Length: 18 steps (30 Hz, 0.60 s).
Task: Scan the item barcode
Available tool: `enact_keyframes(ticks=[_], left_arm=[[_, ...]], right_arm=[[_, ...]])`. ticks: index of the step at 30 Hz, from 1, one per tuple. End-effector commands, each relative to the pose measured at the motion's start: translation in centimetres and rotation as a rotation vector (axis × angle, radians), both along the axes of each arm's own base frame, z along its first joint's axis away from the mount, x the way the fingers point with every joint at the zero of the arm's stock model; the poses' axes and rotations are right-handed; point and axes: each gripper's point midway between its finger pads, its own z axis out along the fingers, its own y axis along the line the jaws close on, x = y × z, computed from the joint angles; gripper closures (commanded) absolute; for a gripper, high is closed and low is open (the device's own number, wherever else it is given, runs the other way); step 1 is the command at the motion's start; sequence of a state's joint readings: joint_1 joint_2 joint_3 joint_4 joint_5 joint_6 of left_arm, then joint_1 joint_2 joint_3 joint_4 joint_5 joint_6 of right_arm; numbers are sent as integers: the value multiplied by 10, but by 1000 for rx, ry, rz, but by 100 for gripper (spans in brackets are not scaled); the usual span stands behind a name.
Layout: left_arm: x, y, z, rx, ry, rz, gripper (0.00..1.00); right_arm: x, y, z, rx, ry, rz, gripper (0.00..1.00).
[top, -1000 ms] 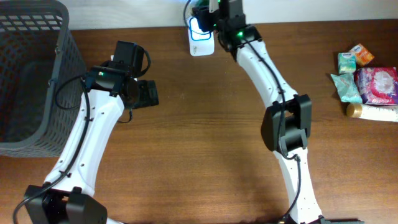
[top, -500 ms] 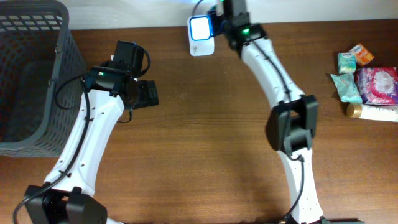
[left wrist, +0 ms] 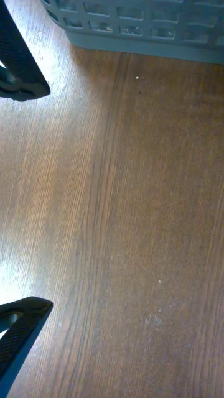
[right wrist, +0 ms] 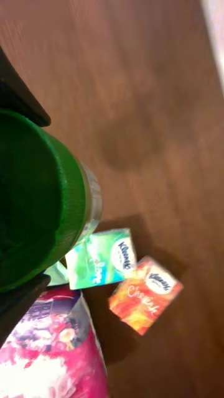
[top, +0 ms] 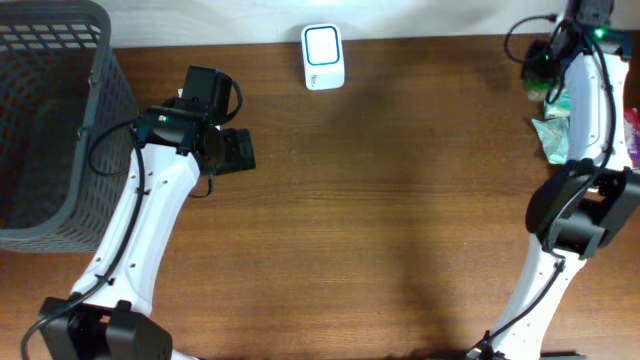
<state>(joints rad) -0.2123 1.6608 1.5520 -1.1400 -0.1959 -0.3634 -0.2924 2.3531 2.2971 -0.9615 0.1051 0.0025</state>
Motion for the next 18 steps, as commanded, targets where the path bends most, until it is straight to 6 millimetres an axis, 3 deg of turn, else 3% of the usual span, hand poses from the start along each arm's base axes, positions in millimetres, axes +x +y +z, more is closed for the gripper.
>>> enact_keyframes(ticks=[1,3,6,8,9,10,12,14,15,16,18], left_arm=[[0,1,2,4,-10,10,1],[1,1,2,5,-11,10,1],[0,1,2,4,-10,10,1],[1,1,2,5,-11,10,1],[1,1,2,5,-11,10,1],[1,1,2,5,-11,10,1],[1,1,2,5,-11,10,1],[1,1,2,5,-11,10,1],[1,1,2,5,-11,10,1],[1,1,2,5,-11,10,1],[1,1,2,5,-11,10,1]], right_arm=[[-4,-15,-33,17,26,-29,36],[-2,-16,-38,16,20,-30,31],[-1,-16,-37,13,15,-30,1],[-3,-16,-23,9,1,-30,1],[-3,-15,-8,2,-21,-29,1],[-5,-14,11,-1,-49,-36,1],[-17,-10,67,-9,-131,-60,1],[-39,-2,134,9,-246,-122,1],[-59,6,174,31,-319,-153,1],[-75,14,200,46,-358,-153,1],[-126,35,251,47,-410,-136,1]])
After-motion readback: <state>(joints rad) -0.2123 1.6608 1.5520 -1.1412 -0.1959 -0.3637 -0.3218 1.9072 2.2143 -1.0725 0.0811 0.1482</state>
